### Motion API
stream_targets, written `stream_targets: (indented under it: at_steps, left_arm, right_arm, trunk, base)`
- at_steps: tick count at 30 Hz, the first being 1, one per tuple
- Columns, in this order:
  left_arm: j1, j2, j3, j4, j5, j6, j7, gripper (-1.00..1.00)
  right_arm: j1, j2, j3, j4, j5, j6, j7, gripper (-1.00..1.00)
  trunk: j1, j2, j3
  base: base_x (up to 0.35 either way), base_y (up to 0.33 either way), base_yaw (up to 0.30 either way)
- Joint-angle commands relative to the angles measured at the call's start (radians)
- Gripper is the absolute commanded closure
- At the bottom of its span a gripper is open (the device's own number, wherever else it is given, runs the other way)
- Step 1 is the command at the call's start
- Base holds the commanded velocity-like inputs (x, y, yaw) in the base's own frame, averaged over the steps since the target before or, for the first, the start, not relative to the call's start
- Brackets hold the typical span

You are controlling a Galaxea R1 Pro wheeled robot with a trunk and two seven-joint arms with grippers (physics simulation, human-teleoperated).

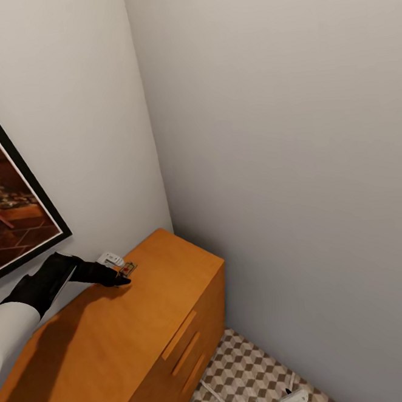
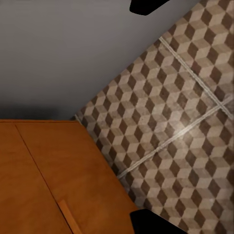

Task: Take the four mousetraps from the cabinet in the bathroom and place them on the bathroom floor. Make sure all four end up on the same floor surface, and ensure that at least two of them are either under or directly next to the same bathroom sink.

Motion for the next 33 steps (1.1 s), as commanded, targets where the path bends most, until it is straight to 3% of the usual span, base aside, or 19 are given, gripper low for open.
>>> stream_targets:
  at_steps: [1, 33]
  left_arm:
    - [-0.001, 0.001, -0.002, -0.002, -0.004, 0.005, -0.004, -1.0]
    - [-0.001, 0.001, -0.002, -0.002, -0.004, 0.005, -0.004, -1.0]
  right_arm:
    - [-0.001, 0.0, 0.002, 0.001, 0.009, -0.002, -0.009, -1.0]
    - [-0.001, 0.0, 0.002, 0.001, 0.009, -0.002, -0.009, -1.0]
  trunk:
    - [0.0, -0.002, -0.003]
    - [0.0, -0.002, -0.015]
  base:
    - [0.0, 0.0, 0.0]
    - [0.0, 0.0, 0.0]
